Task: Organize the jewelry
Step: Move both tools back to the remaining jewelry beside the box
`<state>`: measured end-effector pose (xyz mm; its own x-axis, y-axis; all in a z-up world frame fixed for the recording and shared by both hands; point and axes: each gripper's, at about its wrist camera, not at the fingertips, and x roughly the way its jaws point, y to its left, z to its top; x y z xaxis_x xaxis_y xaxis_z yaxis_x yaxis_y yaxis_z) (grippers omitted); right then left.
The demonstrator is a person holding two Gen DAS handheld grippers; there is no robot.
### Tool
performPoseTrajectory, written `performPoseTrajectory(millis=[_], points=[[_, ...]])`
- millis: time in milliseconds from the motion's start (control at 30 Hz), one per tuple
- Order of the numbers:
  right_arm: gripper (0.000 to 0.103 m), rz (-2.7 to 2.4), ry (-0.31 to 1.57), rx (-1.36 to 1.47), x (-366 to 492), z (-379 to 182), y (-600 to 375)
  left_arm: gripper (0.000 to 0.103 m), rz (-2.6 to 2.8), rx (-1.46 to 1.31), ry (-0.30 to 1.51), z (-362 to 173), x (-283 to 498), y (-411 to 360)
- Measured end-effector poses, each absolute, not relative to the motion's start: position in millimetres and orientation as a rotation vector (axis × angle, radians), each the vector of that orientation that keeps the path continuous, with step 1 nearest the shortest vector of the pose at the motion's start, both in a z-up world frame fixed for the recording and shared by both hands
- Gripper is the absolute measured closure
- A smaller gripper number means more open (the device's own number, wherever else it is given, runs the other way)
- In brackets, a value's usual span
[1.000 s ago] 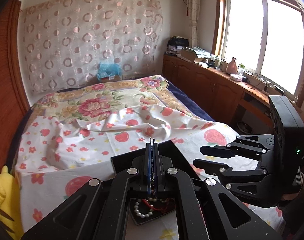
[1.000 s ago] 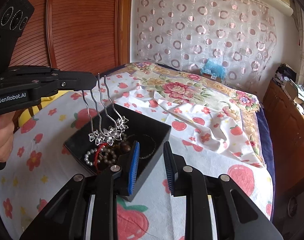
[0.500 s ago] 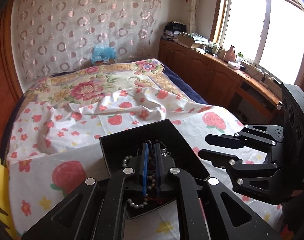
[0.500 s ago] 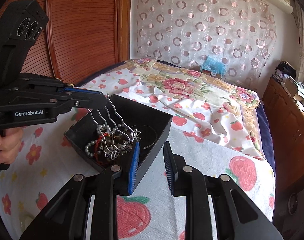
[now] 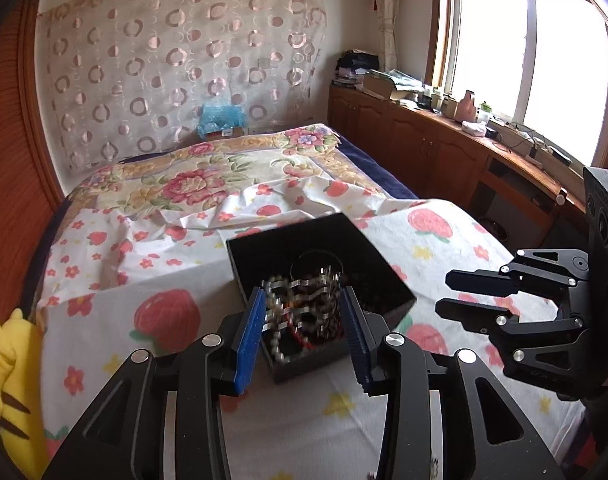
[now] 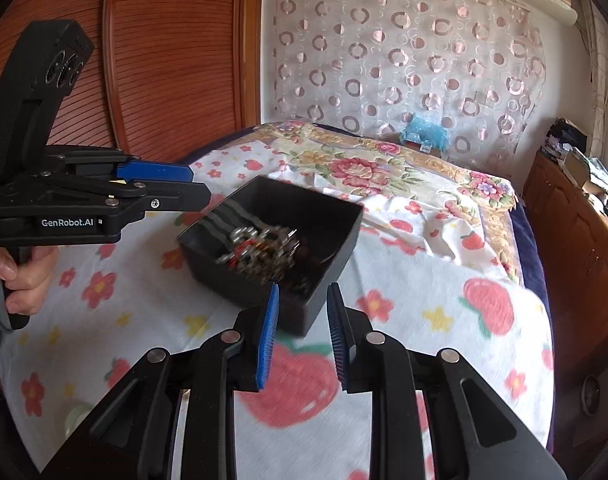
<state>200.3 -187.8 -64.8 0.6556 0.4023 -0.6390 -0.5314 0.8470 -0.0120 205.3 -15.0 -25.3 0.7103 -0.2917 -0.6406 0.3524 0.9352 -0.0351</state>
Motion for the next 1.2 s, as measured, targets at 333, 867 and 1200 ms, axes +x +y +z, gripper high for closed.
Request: performPoseTrajectory(millis=[333,867,1200], points=[[0.076,0.58,0.737,-0.198,146.8,-91.3,-172.2,0.066,-0.319,0.078,0.751,-58.7,140.8,10.5],[0.076,0.548,0.76,-0.225,97.4,-104.2,-171.2,0.066,-0.403,0.091,0.809,-91.6,65.4,-3.0],[0.076,0.552,0.768,-0.23,91.9,-107.6,-174.2,0.067,-0.436,0.124,0.839,-108.4,55.2,-16.2]])
